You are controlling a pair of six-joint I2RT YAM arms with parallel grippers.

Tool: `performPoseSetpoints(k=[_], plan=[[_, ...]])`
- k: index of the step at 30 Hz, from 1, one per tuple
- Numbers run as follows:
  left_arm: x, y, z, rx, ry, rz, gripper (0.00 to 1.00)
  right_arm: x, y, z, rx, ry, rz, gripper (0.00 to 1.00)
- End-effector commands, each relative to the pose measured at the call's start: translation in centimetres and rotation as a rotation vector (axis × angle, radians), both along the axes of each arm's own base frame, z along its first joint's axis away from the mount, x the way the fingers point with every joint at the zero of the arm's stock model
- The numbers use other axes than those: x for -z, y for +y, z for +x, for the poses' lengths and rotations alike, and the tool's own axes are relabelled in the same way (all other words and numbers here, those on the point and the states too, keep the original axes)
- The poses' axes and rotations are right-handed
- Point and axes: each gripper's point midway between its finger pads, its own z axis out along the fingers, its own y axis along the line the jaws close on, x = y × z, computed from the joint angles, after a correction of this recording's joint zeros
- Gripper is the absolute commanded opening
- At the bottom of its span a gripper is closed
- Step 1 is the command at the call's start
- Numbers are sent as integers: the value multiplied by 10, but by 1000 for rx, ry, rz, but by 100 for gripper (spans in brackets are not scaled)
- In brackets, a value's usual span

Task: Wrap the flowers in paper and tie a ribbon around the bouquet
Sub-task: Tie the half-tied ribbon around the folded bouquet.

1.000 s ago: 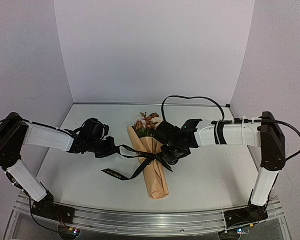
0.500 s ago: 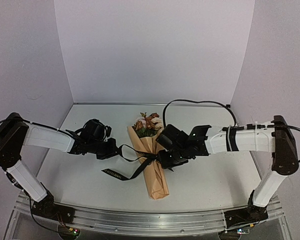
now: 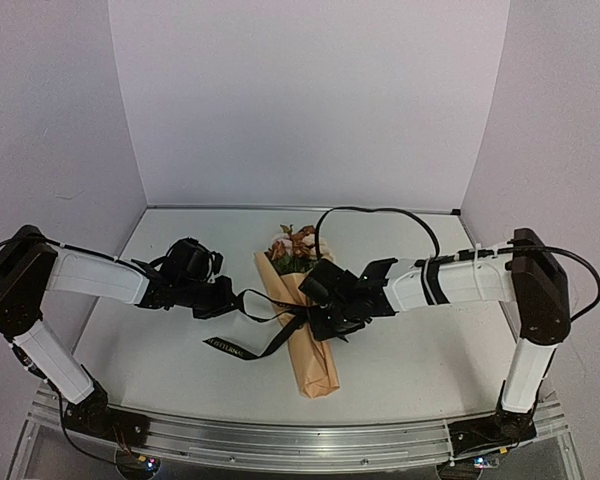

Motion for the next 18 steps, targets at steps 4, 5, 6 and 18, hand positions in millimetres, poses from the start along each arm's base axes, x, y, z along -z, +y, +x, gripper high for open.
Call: performPoseSetpoints(k=[4, 5, 6, 18], plan=[[-21, -2, 5, -3, -48, -26, 0, -11, -7, 12, 39, -65, 12, 35], [-21, -2, 5, -3, -49, -26, 0, -12, -7, 10, 40, -59, 18, 35], [-21, -2, 5, -3, -49, -25, 0, -14, -8, 9, 43, -57, 28, 34], [-23, -2, 6, -5, -54, -23, 0, -24, -32, 1, 81, -80, 34, 36]])
